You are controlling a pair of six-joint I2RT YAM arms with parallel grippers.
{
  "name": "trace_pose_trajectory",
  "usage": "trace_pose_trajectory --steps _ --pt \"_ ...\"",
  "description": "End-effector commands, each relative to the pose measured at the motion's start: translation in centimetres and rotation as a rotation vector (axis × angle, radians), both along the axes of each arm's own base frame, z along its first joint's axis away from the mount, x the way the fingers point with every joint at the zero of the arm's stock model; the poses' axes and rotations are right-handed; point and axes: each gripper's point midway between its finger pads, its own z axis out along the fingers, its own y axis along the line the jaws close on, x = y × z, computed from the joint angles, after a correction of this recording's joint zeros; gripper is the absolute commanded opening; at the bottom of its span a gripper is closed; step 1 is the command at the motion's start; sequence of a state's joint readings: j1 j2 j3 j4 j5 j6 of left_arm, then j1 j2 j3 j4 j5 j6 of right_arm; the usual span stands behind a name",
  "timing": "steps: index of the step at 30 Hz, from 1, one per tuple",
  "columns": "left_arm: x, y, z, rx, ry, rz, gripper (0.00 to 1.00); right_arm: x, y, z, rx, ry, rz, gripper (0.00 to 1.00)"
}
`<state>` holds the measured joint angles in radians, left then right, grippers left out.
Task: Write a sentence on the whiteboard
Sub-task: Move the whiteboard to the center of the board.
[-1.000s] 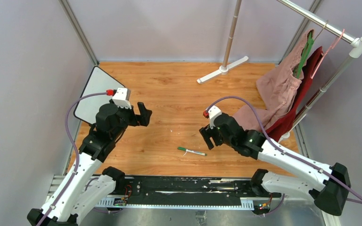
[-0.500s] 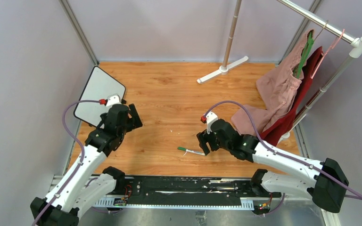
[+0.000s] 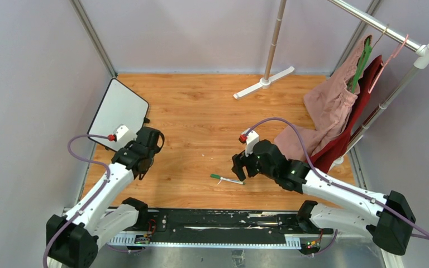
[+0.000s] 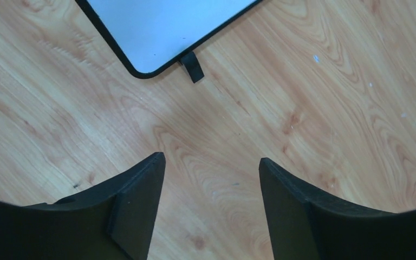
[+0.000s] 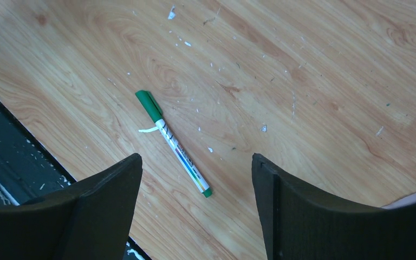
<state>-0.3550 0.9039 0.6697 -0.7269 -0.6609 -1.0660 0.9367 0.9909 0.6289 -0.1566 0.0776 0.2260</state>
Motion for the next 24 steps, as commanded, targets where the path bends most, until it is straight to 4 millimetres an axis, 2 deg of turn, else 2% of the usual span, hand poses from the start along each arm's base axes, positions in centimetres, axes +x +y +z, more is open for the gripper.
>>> trace_pose_trajectory --steps 1,5,12,16,24 --pt "1.5 1.8 -0.3 -0.021 -0.120 0.243 0.66 -0.7 0.6 1.5 0.059 -0.020 0.029 0.77" --pt "2.1 2.8 -1.5 0.012 -0.096 0.347 0.67 -0.7 0.4 2.6 0.062 -0.043 0.041 0.78" --pt "4.2 4.1 -3.0 0.078 -0.020 0.392 0.64 -0.7 -0.2 3.9 0.085 -0.086 0.035 0.80" --pt "5.5 4.4 -3.0 0.133 -0.006 0.385 0.61 -0.6 -0.4 4.1 0.100 -0.105 0.025 0.80" --pt "6.4 5.3 -5.1 0.165 0.052 0.437 0.59 -0.4 -0.7 4.2 0.097 -0.127 0.015 0.81"
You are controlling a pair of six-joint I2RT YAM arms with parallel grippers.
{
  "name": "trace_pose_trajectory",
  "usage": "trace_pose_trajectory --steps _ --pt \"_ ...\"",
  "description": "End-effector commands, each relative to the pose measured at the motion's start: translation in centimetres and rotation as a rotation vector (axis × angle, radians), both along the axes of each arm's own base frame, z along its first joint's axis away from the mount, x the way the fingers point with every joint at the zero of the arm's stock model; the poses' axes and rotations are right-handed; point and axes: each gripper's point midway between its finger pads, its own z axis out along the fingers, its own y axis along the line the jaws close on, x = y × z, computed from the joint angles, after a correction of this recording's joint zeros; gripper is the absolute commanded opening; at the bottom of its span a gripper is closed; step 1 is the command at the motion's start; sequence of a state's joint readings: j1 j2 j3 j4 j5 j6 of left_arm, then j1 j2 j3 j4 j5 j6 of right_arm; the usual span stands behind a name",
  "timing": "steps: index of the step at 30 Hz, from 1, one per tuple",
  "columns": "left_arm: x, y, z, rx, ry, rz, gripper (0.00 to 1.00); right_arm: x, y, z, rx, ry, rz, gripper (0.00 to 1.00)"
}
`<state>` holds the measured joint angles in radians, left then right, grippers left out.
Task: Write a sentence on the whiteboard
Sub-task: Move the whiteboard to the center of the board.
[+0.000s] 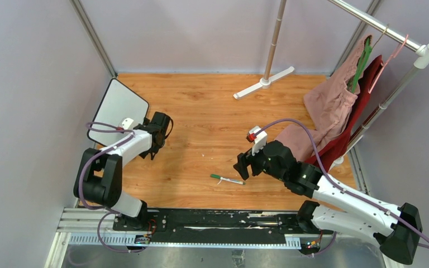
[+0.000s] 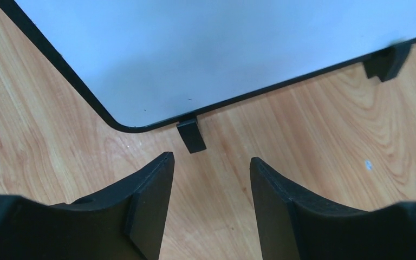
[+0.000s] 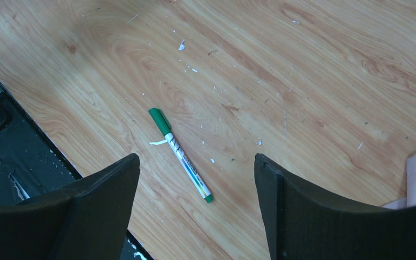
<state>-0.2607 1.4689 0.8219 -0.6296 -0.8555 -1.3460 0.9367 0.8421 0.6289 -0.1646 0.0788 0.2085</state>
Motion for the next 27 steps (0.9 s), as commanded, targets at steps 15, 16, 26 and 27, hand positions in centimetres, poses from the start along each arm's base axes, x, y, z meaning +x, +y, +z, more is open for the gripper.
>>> trace_pose_trajectory --steps 15,16,26,27 --pt "2.1 1.8 -2.1 0.018 0.025 0.091 0.52 0.1 -0.2 0.3 0.003 -0.042 -0.002 0.82" --pt "2.0 1.8 -2.3 0.016 0.027 0.095 0.52 0.1 -0.3 0.3 0.005 -0.044 -0.005 0.82" --pt "1.9 2.1 -2.5 0.004 0.022 0.101 0.47 0.1 -0.4 0.3 0.007 -0.049 -0.010 0.82" --pt "1.8 2.1 -2.6 0.002 0.024 0.102 0.47 0.1 -0.5 0.2 0.005 -0.049 -0.011 0.82"
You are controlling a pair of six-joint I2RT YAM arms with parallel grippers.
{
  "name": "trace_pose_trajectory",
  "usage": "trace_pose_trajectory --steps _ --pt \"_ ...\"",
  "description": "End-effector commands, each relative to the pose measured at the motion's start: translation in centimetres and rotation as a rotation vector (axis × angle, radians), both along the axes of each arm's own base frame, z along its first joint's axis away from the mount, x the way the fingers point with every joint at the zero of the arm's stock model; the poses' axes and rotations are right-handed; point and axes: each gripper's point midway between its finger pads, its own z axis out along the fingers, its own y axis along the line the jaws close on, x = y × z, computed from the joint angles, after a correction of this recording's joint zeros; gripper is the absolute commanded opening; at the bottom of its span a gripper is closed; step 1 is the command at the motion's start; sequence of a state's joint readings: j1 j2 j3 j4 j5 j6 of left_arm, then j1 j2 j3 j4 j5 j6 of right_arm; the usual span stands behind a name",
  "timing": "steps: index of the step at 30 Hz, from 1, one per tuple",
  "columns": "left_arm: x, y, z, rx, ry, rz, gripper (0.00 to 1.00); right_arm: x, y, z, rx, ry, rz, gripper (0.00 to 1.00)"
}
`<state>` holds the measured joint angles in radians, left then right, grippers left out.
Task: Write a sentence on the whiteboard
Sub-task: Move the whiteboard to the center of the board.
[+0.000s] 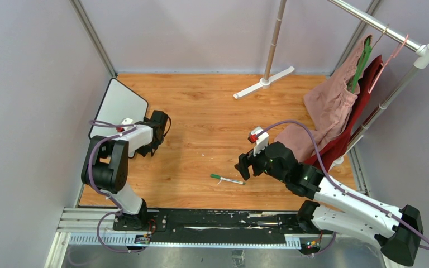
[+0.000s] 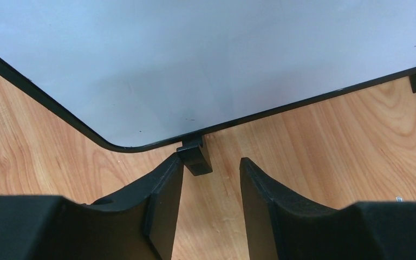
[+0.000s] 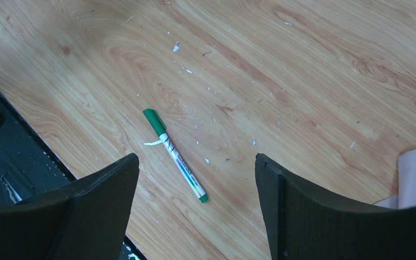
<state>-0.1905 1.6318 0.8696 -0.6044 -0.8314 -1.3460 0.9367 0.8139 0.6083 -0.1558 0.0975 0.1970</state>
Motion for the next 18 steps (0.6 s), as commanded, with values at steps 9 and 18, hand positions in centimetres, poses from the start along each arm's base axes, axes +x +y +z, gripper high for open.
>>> trace_pose_trajectory --steps 9,18 --pt "1.03 0.61 0.28 0.003 -0.059 0.036 0.38 -0.11 -0.32 0.42 0.012 -0.033 -0.006 0.82" --pt "1.21 0.45 0.24 0.000 -0.049 0.010 0.31 -0.09 -0.59 0.55 0.015 -0.040 -0.015 0.82"
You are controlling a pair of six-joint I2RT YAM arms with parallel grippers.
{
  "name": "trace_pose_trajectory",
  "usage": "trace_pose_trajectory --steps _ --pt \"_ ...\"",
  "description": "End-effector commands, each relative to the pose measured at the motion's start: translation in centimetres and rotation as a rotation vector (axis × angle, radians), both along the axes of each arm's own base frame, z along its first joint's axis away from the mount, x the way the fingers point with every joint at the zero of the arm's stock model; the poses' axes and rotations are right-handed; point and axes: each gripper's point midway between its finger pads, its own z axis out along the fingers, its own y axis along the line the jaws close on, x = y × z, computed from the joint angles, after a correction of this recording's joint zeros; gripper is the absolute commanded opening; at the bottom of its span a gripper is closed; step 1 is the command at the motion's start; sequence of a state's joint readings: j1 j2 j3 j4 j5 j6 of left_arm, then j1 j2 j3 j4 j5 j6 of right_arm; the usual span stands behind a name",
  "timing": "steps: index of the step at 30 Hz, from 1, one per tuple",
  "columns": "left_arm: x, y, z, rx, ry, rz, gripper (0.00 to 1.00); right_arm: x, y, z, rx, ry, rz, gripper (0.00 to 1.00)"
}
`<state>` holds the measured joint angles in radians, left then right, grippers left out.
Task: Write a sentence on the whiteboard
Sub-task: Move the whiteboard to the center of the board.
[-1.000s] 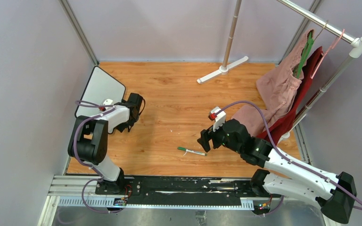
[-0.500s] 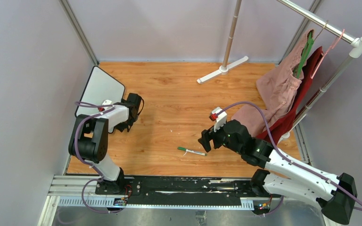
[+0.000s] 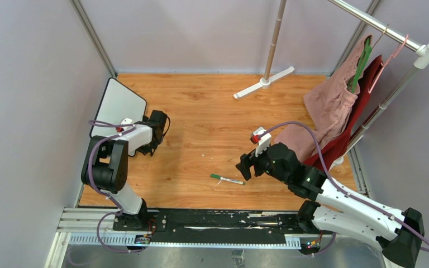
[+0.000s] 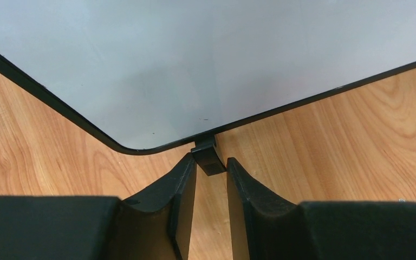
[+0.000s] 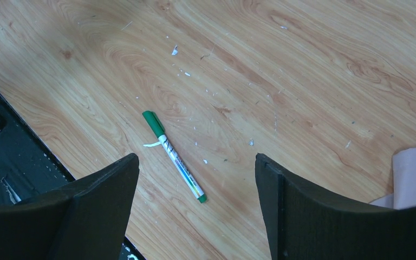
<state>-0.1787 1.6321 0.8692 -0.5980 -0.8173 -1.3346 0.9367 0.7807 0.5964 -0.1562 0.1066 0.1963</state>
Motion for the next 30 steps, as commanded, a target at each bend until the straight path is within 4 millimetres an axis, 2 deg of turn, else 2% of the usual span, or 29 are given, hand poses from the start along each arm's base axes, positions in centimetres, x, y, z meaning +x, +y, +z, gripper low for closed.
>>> trace_pose_trajectory --steps 1,8,13,20,24,30 --pt "1.2 0.3 0.4 0.011 -0.053 0.005 0.29 0.0 -0.2 0.2 0.002 -0.024 -0.009 0.82" --pt "1.6 -0.1 0.3 0.004 -0.045 -0.060 0.15 0.0 -0.4 0.0 -0.003 -0.023 -0.014 0.82" --pt "2.1 -0.6 0.3 -0.002 -0.039 -0.115 0.00 0.1 -0.4 0.0 -0.005 -0.027 -0.017 0.82" --pt "2.8 -2.0 1.1 0.033 -0.036 -0.225 0.00 0.3 -0.5 -0.2 -0.017 -0.029 -0.025 0.82" --pt "3.3 -3.9 1.4 0.033 -0.038 -0.331 0.00 0.4 -0.6 -0.2 -0.020 -0.030 -0.031 0.82" --pt "4.2 -7.8 1.0 -0.011 -0.058 -0.543 0.00 0.3 -0.6 -0.3 -0.024 -0.024 -0.028 0.81"
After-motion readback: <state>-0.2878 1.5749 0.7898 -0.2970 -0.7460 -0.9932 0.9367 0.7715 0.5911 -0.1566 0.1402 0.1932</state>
